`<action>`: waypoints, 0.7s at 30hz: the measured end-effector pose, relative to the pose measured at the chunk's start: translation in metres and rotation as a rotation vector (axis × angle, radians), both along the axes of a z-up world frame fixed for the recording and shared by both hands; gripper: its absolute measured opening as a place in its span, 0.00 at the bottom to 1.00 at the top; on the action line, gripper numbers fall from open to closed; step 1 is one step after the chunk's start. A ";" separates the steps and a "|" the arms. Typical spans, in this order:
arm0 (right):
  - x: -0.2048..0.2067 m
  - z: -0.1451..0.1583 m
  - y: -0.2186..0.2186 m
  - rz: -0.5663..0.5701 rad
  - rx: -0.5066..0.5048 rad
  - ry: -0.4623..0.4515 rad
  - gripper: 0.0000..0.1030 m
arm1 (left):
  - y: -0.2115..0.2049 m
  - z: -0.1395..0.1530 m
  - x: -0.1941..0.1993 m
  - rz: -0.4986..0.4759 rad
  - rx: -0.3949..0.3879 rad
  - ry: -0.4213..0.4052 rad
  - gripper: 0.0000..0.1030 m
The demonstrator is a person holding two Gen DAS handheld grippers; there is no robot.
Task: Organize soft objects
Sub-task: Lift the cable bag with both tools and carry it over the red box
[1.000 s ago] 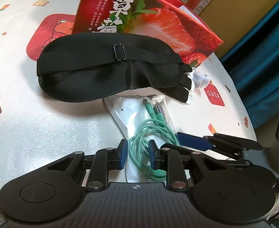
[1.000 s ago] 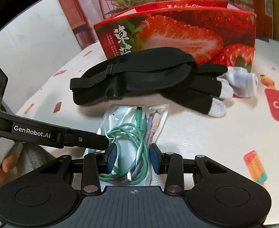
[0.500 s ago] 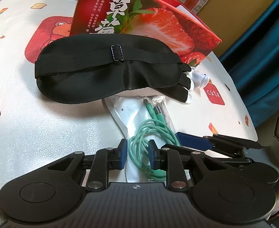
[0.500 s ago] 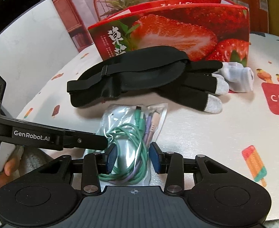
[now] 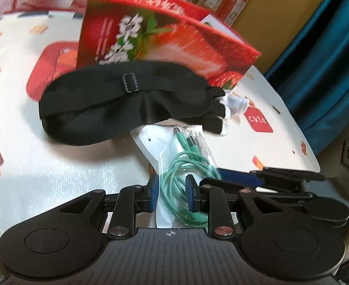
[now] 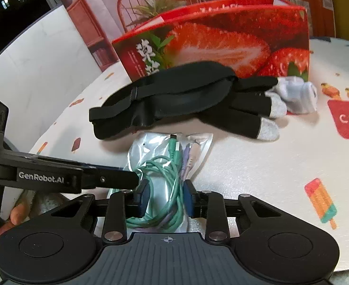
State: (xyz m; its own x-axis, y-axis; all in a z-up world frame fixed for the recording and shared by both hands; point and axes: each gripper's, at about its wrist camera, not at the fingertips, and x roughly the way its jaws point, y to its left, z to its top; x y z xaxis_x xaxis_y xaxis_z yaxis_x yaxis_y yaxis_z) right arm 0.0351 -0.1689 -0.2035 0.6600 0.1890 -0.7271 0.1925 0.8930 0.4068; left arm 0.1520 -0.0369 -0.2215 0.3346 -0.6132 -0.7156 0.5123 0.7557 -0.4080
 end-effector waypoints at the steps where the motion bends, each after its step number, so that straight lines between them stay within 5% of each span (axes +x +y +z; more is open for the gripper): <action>1: -0.001 0.003 0.000 -0.003 -0.012 -0.012 0.24 | 0.000 0.002 -0.001 -0.003 -0.001 -0.009 0.25; 21: -0.025 0.051 -0.010 -0.083 -0.129 -0.143 0.21 | -0.016 0.040 -0.014 -0.082 -0.095 -0.155 0.25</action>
State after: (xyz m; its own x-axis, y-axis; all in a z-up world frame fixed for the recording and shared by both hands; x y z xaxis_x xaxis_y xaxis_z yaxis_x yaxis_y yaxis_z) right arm 0.0103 -0.1786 -0.1530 0.7679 0.0412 -0.6392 0.2160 0.9228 0.3190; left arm 0.1376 -0.0525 -0.1814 0.3824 -0.7054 -0.5968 0.6331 0.6705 -0.3868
